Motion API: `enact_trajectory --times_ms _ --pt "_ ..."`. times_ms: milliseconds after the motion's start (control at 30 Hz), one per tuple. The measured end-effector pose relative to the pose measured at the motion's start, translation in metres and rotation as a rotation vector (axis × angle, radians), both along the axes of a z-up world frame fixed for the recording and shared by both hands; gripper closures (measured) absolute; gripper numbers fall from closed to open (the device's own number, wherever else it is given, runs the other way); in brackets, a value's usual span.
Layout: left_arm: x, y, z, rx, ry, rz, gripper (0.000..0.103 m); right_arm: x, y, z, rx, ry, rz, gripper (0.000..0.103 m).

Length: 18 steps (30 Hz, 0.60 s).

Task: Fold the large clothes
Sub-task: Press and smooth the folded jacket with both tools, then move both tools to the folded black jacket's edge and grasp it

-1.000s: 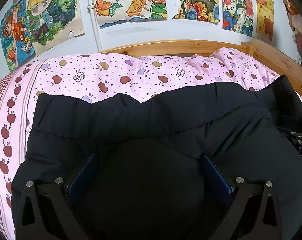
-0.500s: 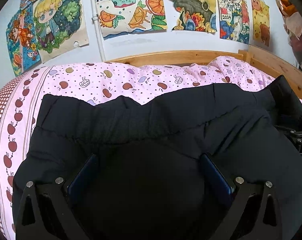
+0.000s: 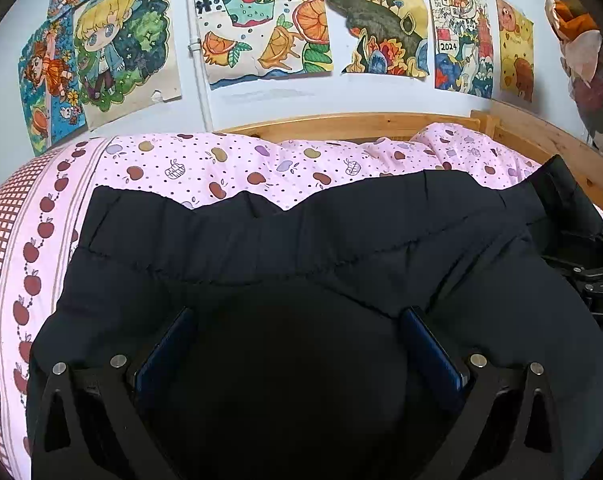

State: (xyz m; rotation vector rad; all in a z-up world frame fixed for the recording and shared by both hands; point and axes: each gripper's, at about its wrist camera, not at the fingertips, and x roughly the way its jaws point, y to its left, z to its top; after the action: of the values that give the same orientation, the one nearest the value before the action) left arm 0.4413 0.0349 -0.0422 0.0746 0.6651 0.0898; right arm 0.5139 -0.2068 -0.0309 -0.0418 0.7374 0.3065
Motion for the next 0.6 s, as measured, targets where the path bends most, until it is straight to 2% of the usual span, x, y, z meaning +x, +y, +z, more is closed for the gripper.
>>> enact_trajectory --times_ms 133,233,433,600 --pt "-0.006 -0.002 0.005 0.021 0.000 0.018 0.000 -0.003 -0.001 0.002 -0.022 -0.009 -0.014 0.010" --pt "-0.011 -0.001 0.010 0.026 0.000 0.036 0.000 -0.010 0.002 0.007 -0.080 -0.035 -0.054 0.008" --pt "-0.026 0.013 0.019 -0.033 -0.011 0.065 0.000 -0.030 0.006 0.020 -0.185 -0.097 -0.129 0.007" --pt "-0.040 0.026 0.027 -0.028 -0.039 0.095 0.000 -0.045 0.007 0.033 -0.246 -0.164 -0.160 0.007"
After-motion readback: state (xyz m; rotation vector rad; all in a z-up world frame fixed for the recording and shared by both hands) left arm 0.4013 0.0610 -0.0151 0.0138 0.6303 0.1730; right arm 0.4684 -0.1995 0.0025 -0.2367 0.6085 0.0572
